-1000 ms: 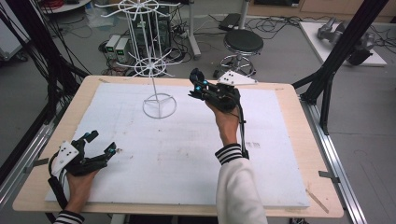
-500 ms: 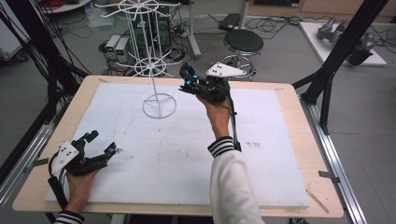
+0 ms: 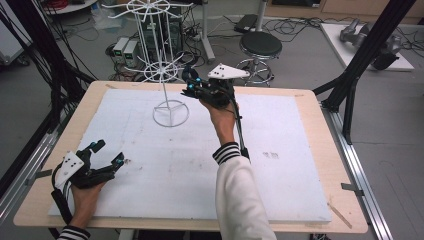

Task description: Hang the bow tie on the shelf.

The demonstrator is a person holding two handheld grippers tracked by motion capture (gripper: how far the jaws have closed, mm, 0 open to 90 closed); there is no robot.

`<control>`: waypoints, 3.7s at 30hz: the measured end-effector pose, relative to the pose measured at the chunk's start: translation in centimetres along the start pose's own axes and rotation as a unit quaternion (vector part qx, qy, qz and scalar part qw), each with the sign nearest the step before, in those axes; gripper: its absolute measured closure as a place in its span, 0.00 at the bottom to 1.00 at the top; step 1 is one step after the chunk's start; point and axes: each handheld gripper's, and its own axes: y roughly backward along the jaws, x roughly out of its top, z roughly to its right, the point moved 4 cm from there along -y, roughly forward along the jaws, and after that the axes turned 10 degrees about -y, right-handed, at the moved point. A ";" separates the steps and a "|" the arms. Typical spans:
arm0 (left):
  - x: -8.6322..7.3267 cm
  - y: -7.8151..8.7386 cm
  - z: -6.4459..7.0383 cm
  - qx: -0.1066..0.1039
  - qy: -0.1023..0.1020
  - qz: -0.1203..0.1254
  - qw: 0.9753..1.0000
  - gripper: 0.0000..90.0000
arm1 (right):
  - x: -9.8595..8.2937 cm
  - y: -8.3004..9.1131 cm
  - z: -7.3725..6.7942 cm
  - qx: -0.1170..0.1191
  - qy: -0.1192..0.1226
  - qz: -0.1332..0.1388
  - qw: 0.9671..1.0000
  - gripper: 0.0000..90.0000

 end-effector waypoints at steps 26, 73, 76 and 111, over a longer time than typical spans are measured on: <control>0.0 0.0 0.0 -0.001 0.001 0.000 1.000 0.18 | -1.2 -2.6 -0.4 0.007 -0.003 -0.018 1.000 0.96; 0.0 0.0 0.0 -0.002 -0.002 0.000 1.000 0.18 | -2.1 3.4 -1.4 -0.029 -0.002 -0.088 0.996 0.15; 0.0 0.0 0.0 -0.002 -0.004 -0.001 1.000 0.18 | -3.2 6.6 -0.9 -0.044 -0.004 -0.081 0.996 0.15; 0.0 0.1 0.1 0.005 -0.009 0.002 1.000 0.18 | -20.1 24.1 2.5 -0.195 -0.026 0.114 0.974 0.13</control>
